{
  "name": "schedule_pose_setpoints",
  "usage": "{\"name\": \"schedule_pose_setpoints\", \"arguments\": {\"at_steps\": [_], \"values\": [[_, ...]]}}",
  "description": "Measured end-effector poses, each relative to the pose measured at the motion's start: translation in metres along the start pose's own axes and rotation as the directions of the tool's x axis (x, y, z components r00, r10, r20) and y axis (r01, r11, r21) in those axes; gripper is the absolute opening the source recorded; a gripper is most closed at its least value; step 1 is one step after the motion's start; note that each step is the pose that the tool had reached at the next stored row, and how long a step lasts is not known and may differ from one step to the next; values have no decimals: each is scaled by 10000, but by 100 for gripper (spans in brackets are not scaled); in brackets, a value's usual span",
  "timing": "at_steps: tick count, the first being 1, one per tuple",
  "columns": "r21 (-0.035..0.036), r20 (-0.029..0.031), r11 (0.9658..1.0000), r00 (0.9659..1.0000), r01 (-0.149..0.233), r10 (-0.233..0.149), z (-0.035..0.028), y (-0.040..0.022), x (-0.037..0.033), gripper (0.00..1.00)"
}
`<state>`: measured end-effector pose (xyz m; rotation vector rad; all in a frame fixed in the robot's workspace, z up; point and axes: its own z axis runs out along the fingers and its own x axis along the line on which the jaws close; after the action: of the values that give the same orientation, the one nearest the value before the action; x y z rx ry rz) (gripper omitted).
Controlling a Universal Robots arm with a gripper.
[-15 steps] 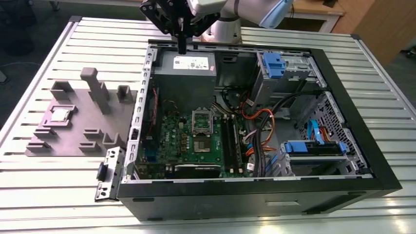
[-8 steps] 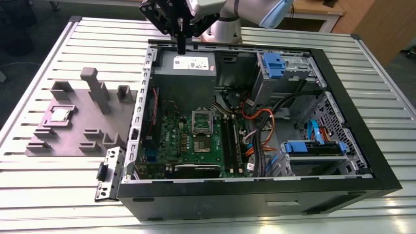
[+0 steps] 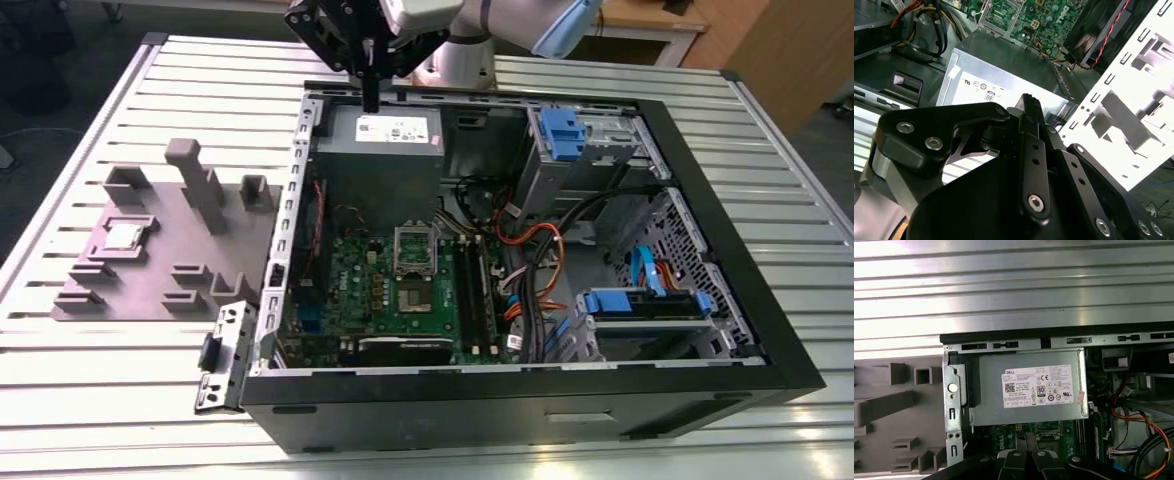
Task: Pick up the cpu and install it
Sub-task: 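Reach for the cpu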
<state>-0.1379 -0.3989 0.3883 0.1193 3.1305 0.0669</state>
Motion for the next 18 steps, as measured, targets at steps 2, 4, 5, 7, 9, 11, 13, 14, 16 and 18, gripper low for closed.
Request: {"name": "schedule_pose_setpoints", "arguments": {"at_steps": [2, 4, 5, 7, 9, 11, 13, 14, 16, 18], "values": [[1, -10, 10000, 10000, 0, 0, 4, -1, 4, 11], [1, -16, 10000, 10000, 0, 0, 6, -1, 7, 11], [1, -19, 10000, 10000, 0, 0, 8, -1, 8, 11], [2, -24, 10000, 10000, -1, 1, 10, -1, 12, 11], [2, -29, 10000, 10000, -1, 1, 13, -2, 16, 11], [3, -34, 10000, 10000, -1, 1, 15, -2, 19, 11], [4, -39, 10000, 10000, -2, 2, 18, -3, 24, 11], [4, -41, 10000, 10000, -2, 2, 19, -3, 26, 11], [4, -45, 10000, 10000, -2, 2, 22, -3, 31, 11], [4, -50, 10000, 10000, -2, 2, 24, -4, 36, 11]]}}
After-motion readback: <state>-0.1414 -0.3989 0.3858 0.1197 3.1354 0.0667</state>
